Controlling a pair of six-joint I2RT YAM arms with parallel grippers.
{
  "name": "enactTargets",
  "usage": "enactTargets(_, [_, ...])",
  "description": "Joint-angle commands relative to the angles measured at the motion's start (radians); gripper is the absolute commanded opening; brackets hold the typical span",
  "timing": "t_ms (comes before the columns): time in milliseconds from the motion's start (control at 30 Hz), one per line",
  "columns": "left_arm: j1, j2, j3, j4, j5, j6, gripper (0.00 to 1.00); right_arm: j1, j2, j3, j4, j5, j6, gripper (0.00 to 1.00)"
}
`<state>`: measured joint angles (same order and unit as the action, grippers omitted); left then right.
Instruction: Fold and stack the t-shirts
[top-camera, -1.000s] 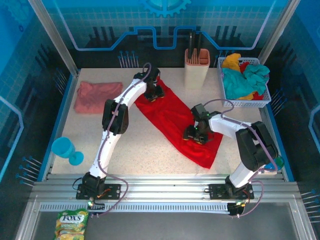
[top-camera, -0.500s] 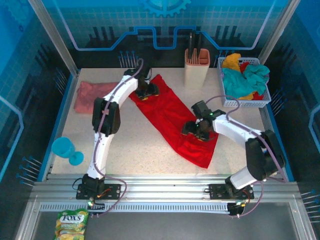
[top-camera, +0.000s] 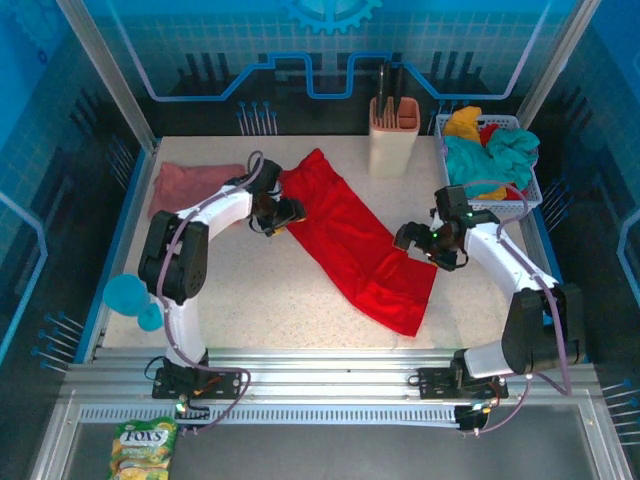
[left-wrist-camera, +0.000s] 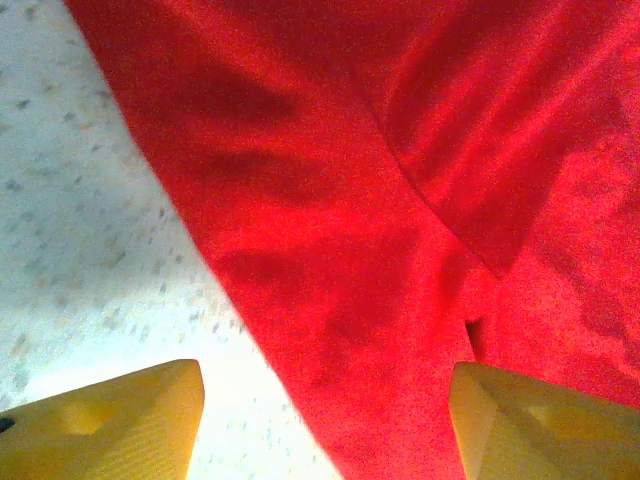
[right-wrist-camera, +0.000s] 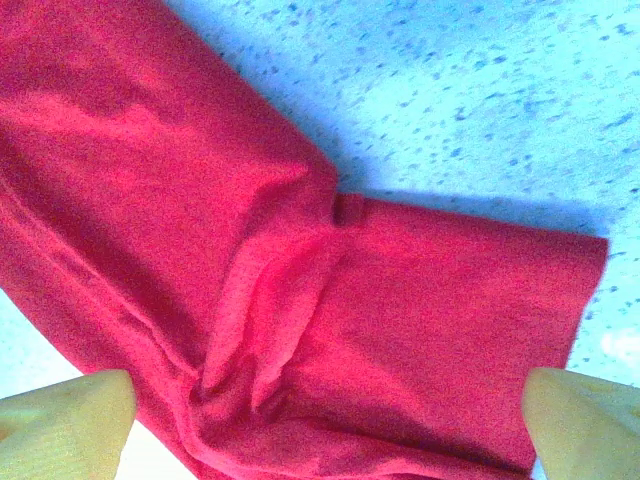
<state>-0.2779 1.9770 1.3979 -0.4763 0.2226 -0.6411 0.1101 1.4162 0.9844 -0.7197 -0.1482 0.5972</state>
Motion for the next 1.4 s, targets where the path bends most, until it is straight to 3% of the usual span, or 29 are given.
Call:
enactTargets(0, [-0.001,0.078,0.049,0.134,0.058,-0.046,0.66,-0.039,0.026,-0.031,-0.014,-0.069,-0.051,1.00])
enactTargets(367, [0.009,0.262,0.239,0.177,0.072,-0.057,0.65,-0.044,-0.010,-0.078,-0.008,-0.084,-0.038,1.00])
enactTargets(567, [0.011,0.395,0.488,0.075,0.095,-0.013,0.64,-0.042,-0.004,-0.099,0.024,-0.091,-0.025,1.00])
enactTargets(700, [0.016,0.367,0.559,-0.030,0.090,0.030,0.64,-0.043,0.013,-0.099,0.031,-0.081,-0.019,1.00])
enactTargets(800, [0.016,0.235,0.428,-0.060,0.090,0.040,0.64,-0.044,0.011,-0.099,0.029,-0.076,-0.022,1.00])
enactTargets(1033, [-0.060,-0.185,-0.157,0.100,0.149,-0.095,0.63,-0.054,-0.003,-0.131,0.065,-0.096,-0.024,1.00])
enactTargets(1200, [-0.230,-0.359,-0.363,0.163,0.131,-0.218,0.57,-0.056,-0.004,-0.145,0.086,-0.108,-0.019,1.00])
enactTargets(1367, [-0.441,-0.433,-0.491,0.270,0.032,-0.400,0.50,-0.061,-0.023,-0.174,0.104,-0.119,-0.008,1.00])
